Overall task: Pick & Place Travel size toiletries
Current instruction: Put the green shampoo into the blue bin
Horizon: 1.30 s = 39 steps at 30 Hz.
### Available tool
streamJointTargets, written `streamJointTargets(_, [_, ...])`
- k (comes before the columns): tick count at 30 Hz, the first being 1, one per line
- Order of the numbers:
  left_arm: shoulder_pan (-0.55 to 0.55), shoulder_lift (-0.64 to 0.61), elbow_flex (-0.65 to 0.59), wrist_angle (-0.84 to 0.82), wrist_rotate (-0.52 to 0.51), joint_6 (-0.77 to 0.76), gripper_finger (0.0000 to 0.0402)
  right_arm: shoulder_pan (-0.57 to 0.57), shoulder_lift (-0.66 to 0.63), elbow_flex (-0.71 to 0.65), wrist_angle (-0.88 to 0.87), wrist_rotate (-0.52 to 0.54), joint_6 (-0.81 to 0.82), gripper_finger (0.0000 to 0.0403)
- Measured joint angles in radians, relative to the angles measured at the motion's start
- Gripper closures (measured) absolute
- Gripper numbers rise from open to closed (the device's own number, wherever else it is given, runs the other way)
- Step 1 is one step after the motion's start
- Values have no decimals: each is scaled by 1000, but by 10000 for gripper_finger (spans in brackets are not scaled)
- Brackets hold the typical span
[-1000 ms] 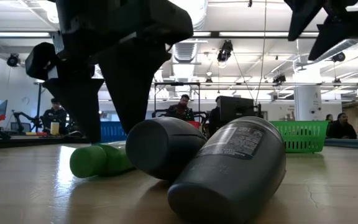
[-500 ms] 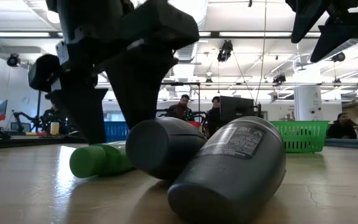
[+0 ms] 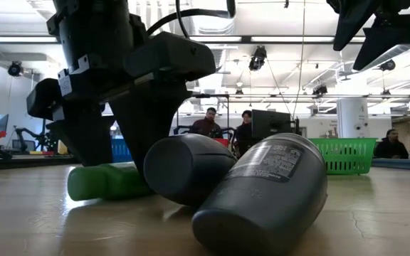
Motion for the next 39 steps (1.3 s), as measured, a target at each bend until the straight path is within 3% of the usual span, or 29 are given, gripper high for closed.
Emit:
streamJointTargets(7, [0,0,-1,4,4,29,87,0,0,0,0,0,24,110])
streamJointTargets(26, [-1,-7,-4,12,-2,196,87,0,0,1,52,-20,64,66])
streamJointTargets(34, [0,-6,-4,24,-9,142,88,0,-12,28,53,-28,-46,58])
streamJointTargets(39, [0,-5,-12,22,4,145,112,0,-20,28,51,-28,-129,72])
